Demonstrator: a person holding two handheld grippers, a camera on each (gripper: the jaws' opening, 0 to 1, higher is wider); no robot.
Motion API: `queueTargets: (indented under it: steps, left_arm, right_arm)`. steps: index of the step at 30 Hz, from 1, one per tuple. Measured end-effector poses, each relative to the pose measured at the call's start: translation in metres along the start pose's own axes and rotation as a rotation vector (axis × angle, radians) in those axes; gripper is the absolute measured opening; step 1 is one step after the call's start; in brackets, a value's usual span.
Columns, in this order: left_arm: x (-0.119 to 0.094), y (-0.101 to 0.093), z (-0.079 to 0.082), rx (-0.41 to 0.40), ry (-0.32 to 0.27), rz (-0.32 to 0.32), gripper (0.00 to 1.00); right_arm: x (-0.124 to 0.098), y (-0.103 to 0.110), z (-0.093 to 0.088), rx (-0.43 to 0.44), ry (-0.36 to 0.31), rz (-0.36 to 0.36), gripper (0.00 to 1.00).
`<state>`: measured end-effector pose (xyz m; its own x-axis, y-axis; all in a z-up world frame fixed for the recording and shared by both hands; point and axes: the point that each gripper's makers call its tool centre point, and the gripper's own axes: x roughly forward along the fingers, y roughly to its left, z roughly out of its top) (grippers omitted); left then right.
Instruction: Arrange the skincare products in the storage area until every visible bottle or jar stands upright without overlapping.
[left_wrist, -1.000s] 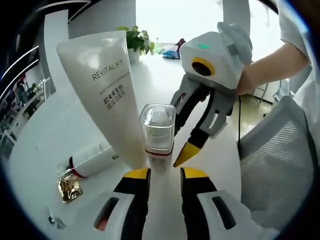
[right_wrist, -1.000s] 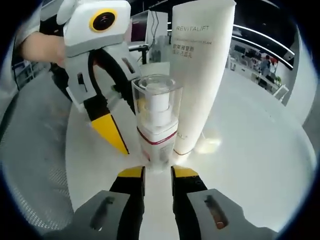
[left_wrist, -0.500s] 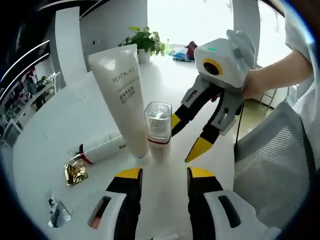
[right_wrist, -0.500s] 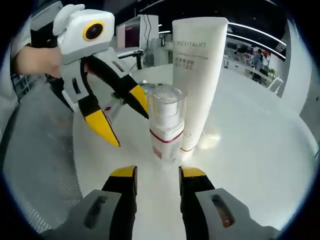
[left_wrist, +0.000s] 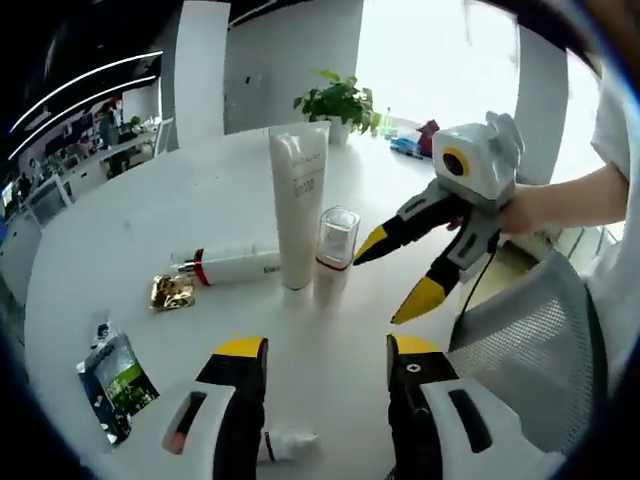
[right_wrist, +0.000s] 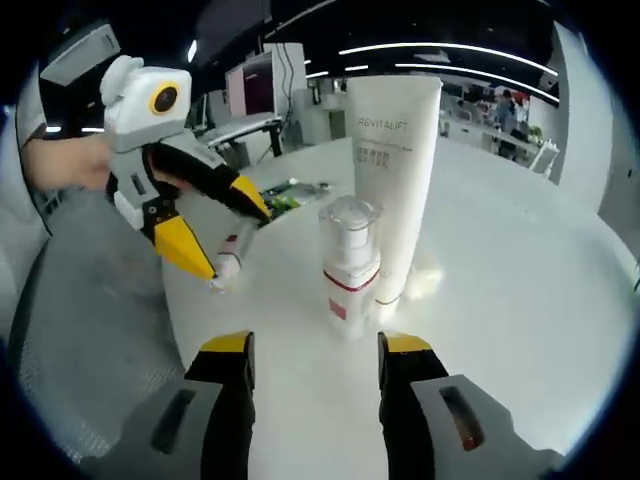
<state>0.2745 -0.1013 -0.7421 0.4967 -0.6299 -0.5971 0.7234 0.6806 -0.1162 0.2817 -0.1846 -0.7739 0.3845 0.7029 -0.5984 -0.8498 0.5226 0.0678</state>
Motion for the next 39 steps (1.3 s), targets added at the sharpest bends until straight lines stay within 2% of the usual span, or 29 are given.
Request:
queueTargets:
  steps: [7,11,16,21,25,32,39]
  left_arm:
    - [-0.024,0.005,-0.005,-0.134,-0.060,0.060,0.50]
    - [-0.036,0.004,-0.010,-0.165,-0.074,0.088,0.54]
    - [-0.051,0.007,-0.012,-0.190,-0.101,0.104,0.55]
    - [-0.068,0.013,-0.018,-0.202,-0.103,0.103,0.59]
    - [-0.082,0.023,-0.028,-0.214,-0.109,0.116,0.62]
    - [-0.108,0.031,-0.036,-0.240,-0.125,0.135,0.72]
    - [-0.128,0.039,-0.046,-0.249,-0.140,0.135,0.77]
  right_arm:
    - [-0.008,0.009,0.003,0.017,-0.019,0.010,0.55]
    - [-0.014,0.015,0.004,0.023,-0.028,0.017,0.57]
    - [-0.024,0.017,0.008,0.054,-0.052,0.000,0.63]
    - [-0.035,0.018,0.018,0.098,-0.082,-0.033,0.70]
    - [-0.041,0.024,0.024,0.110,-0.089,-0.052,0.72]
    - [-0.047,0.034,0.036,0.130,-0.095,-0.087,0.77]
    - [-0.051,0.042,0.042,0.150,-0.098,-0.129,0.81]
